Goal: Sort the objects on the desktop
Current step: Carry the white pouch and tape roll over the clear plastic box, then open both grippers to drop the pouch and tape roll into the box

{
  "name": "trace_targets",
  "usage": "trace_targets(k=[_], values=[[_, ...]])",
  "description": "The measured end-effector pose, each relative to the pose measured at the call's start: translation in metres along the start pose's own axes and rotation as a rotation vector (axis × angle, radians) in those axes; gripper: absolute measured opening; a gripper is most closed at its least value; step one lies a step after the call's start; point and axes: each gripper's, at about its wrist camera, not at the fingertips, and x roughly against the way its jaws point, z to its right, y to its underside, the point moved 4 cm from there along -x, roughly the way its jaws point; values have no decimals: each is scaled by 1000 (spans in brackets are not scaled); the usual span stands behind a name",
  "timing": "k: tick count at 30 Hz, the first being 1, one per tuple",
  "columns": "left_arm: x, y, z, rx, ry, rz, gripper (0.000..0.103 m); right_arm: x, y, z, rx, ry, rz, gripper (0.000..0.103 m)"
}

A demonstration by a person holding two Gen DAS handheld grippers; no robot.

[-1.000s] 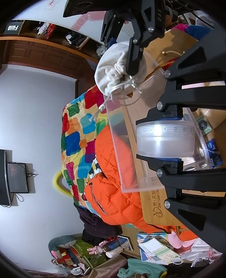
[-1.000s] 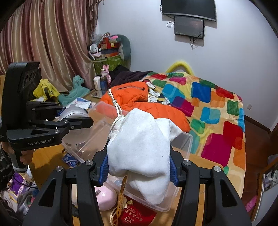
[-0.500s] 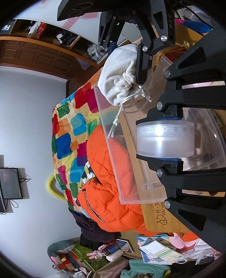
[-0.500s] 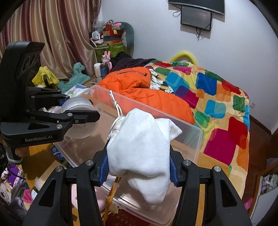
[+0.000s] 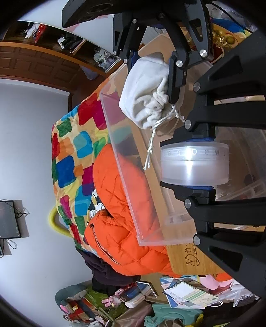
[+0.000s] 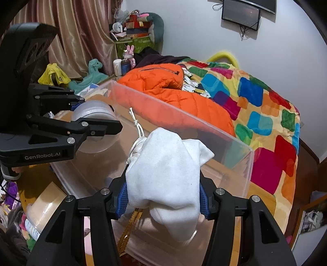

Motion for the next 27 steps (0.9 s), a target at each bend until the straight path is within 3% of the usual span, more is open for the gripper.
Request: trace_targets(k=[21,27], values=[[-12,7,1,-19,1,-37,29,-15,-1,3,-51,-79,-92,55],[-10,6,0,-22,-1,-29,29,-14,0,0,-34,-51,-103,65]])
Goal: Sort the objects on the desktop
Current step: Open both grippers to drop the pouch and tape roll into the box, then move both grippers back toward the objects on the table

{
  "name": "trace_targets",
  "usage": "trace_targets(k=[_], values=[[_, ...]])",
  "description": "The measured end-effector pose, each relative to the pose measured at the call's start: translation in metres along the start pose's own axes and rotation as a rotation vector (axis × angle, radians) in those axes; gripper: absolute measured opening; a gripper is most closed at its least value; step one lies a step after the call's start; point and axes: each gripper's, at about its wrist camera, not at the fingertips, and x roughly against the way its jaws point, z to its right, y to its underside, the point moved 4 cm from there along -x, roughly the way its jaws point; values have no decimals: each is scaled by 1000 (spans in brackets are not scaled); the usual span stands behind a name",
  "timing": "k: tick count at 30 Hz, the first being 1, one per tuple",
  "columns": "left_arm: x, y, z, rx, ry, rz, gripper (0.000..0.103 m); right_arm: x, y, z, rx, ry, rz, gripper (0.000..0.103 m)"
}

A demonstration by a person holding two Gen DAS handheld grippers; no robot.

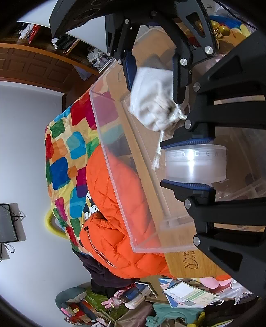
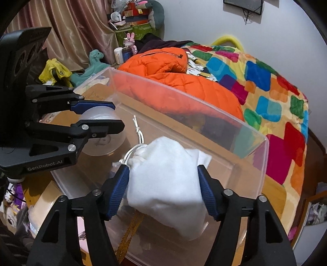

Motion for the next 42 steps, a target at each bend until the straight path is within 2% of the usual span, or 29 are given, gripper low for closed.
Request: trace_targets(k=[6,12,15,17,18,24,29,42], values=[[6,0,0,3,1,10,29,6,0,-3,19,29,10,70],[18,-1,0,1,-1,32,36,23,-1,-1,7,74,49,77],[26,0,0,4,-2,41,46,33,-2,-1,7,101,66,77],[32,0,0,7,-9,53,59,39,-1,-2,10,118,77,77],[36,0,1,6,-10,62,61,42,-1,-3,14,128,84,77],[54,2,7,-15,-28,93,65,64,2,-10,39,194,140,83],[71,6,11,-26,-48,123,75,81,6,-17,56,237,173,86],[104,21,21,-36,-76,177,86,109,23,-34,80,279,222,87]])
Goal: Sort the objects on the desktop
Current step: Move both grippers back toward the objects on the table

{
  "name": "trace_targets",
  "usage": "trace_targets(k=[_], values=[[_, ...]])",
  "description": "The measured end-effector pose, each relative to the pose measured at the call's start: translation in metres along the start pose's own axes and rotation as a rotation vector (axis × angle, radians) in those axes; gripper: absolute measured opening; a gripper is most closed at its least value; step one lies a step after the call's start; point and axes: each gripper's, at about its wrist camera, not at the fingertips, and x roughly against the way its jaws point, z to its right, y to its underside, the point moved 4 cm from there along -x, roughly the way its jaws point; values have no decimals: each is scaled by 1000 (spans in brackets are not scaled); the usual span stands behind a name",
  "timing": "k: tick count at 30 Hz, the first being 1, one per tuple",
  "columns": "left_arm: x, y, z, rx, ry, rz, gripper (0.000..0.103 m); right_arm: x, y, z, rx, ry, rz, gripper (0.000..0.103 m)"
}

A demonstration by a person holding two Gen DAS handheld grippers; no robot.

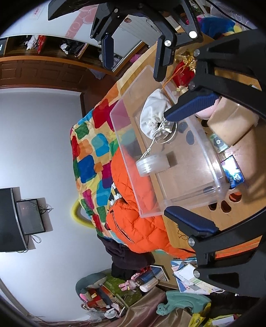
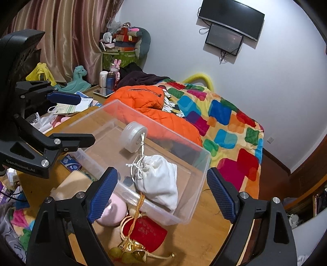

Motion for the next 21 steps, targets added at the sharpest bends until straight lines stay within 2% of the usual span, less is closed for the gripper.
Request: trace_targets(k=[10,19,21], values=[[25,15,-5,11,-34,32,88,25,11,-4,-13,19,37,87],[34,40,-21,59,-48,11,88,43,25,1,-54,21,65,89],[34,47,-22,66,-45,4,88,45,30,1,-55,29,65,93]])
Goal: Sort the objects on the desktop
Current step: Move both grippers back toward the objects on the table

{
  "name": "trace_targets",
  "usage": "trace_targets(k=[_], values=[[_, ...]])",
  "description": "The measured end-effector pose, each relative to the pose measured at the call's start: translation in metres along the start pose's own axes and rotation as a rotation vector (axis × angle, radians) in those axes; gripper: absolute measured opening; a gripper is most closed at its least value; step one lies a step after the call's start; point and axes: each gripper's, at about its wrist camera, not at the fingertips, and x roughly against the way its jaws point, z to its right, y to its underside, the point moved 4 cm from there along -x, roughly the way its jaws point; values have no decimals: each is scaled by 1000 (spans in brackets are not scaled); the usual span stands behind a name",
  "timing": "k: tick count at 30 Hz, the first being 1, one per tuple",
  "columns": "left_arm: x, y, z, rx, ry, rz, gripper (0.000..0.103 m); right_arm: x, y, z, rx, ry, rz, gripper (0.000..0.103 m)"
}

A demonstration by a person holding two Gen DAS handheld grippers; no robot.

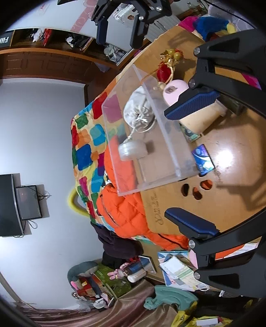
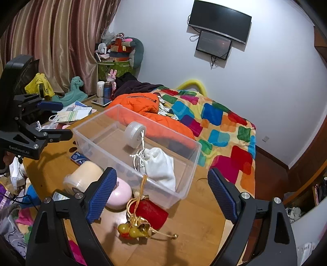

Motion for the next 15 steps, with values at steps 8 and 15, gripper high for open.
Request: trace_targets(k=[8,15], values=[[-12,32,-2,12,7,-57,88,-1,24,-6,6,4,-16,98],[-23,54,-5,42,7,-100,88,-10,51,-10,-24,-24,-56,98]])
